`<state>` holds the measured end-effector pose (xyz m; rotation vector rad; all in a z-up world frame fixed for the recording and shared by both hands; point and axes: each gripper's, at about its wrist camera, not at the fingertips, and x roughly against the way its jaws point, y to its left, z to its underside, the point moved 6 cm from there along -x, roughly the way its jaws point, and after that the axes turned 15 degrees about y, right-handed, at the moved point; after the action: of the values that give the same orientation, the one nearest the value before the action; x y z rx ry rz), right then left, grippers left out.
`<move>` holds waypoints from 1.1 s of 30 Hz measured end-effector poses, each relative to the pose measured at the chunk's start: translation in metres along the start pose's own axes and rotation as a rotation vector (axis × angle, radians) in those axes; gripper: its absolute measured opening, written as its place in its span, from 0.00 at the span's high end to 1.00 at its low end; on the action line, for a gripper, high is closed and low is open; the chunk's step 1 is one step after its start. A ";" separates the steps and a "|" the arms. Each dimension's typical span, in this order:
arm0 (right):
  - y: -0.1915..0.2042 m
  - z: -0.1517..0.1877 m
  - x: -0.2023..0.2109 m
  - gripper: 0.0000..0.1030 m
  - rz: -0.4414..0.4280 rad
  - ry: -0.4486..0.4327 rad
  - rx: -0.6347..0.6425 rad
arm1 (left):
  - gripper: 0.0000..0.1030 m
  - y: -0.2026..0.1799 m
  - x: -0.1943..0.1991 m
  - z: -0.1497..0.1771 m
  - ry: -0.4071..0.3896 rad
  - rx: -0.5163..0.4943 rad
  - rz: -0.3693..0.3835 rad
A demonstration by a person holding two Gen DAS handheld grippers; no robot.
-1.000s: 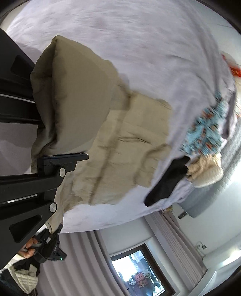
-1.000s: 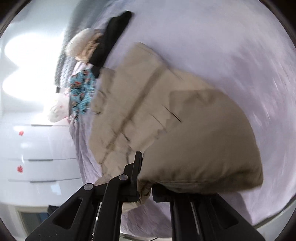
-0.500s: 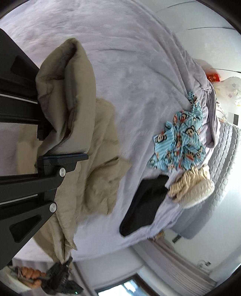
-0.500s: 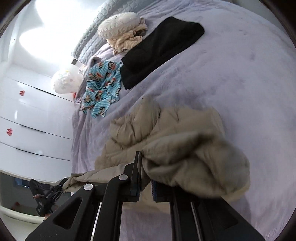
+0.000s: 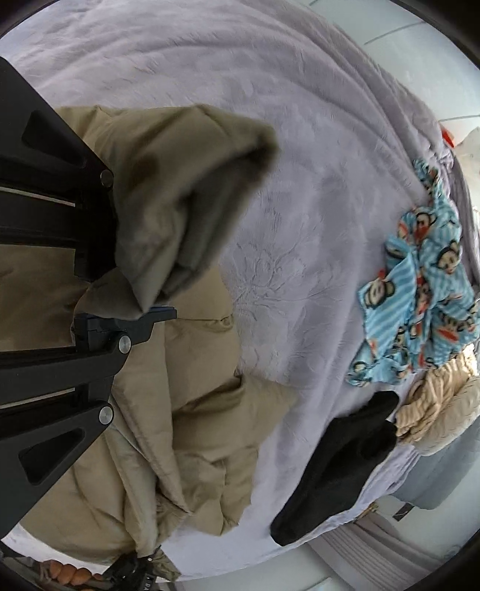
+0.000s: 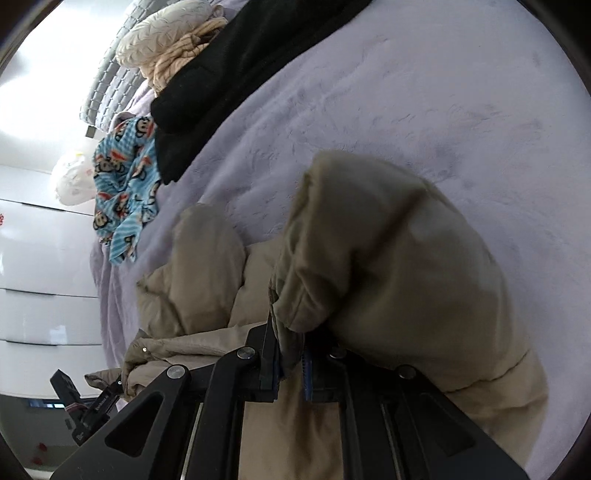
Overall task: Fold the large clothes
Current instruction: 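Lift the hem with both tools and fold it toward the collar, then lower the folded hem onto the jacket and open both tools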
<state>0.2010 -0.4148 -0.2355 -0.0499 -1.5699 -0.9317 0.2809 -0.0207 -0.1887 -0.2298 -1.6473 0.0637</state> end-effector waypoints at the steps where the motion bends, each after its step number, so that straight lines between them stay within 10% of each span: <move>1: -0.001 -0.003 -0.003 0.90 -0.003 0.003 -0.008 | 0.88 0.000 -0.002 -0.002 0.001 -0.003 0.006; 3: -0.002 -0.006 -0.005 0.90 -0.011 0.012 -0.024 | 0.82 0.001 0.002 -0.001 -0.014 -0.008 0.044; 6: 0.006 -0.004 0.004 0.80 -0.002 0.021 0.006 | 0.18 0.005 0.027 0.007 -0.091 -0.014 0.065; 7: 0.011 0.000 0.012 0.66 0.001 0.011 0.030 | 0.12 0.008 0.040 0.010 -0.138 -0.013 0.047; 9: 0.021 0.007 0.027 0.34 0.011 -0.017 0.070 | 0.12 0.008 0.058 0.015 -0.188 -0.030 0.036; 11: 0.034 0.016 0.046 0.31 0.030 -0.088 0.125 | 0.12 0.005 0.064 0.015 -0.189 -0.042 0.045; 12: 0.042 0.020 0.051 0.34 0.038 -0.095 0.161 | 0.17 -0.001 0.062 0.015 -0.168 -0.066 0.063; 14: 0.058 0.030 0.045 0.75 0.025 -0.059 0.235 | 0.42 -0.015 0.052 0.015 -0.123 -0.131 0.077; 19: 0.073 0.045 0.001 0.78 0.214 0.026 0.435 | 0.50 -0.036 0.015 0.010 -0.102 -0.241 -0.052; 24: 0.032 0.018 -0.009 0.83 0.447 -0.066 0.407 | 0.50 -0.002 -0.017 -0.017 -0.105 -0.117 -0.102; 33: -0.043 -0.026 -0.019 0.86 0.341 -0.097 0.151 | 0.50 0.010 -0.059 -0.042 -0.110 -0.048 -0.076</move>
<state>0.2049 -0.4495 -0.2762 -0.2510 -1.6531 -0.5495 0.3276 -0.0259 -0.2448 -0.2031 -1.7673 -0.0209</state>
